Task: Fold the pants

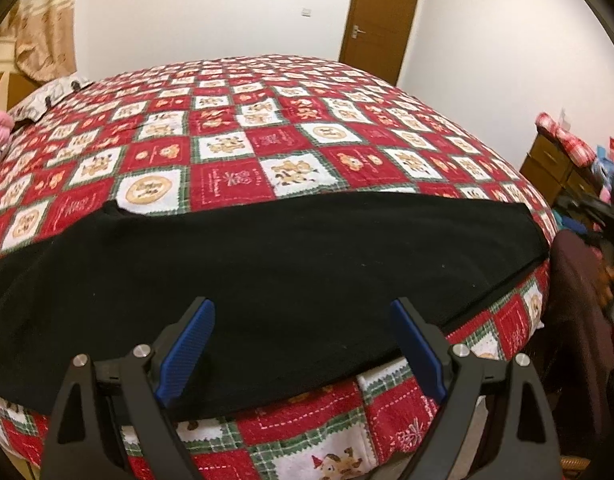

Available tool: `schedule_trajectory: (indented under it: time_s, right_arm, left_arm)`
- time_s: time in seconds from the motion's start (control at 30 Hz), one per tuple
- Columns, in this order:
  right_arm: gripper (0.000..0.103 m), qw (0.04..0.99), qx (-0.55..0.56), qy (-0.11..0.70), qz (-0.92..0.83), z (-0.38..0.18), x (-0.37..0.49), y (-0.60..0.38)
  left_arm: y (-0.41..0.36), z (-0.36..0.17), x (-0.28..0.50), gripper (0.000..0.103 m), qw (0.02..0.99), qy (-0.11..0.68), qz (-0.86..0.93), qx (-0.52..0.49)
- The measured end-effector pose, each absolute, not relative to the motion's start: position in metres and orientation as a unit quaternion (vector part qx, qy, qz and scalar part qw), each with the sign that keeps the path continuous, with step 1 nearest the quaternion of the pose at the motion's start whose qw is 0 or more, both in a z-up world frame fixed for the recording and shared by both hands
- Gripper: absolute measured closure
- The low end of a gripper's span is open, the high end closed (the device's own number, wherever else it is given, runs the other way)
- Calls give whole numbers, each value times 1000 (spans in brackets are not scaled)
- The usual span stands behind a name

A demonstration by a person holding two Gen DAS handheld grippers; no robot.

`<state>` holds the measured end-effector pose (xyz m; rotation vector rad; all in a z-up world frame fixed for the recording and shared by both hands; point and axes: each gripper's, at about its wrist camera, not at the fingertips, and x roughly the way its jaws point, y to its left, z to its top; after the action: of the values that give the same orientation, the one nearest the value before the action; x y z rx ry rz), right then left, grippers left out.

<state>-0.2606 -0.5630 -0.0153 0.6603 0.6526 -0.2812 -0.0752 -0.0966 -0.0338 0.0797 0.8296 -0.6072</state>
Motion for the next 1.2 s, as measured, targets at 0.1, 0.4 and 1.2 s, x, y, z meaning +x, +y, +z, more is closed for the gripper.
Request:
schedule_trajectory:
  time_s: [0.1, 0.4, 1.2]
  right_arm:
    - [37, 886, 312, 340, -46, -21, -259, -492]
    - [37, 843, 333, 420, 53, -86, -211, -381]
    - [99, 832, 420, 361, -28, -83, -218, -416]
  left_arm:
    - [-95, -39, -75, 11, 868, 403, -288, 34]
    - [-75, -39, -94, 11, 886, 368, -270, 80]
    - [-43, -49, -96, 11, 881, 383, -275, 38]
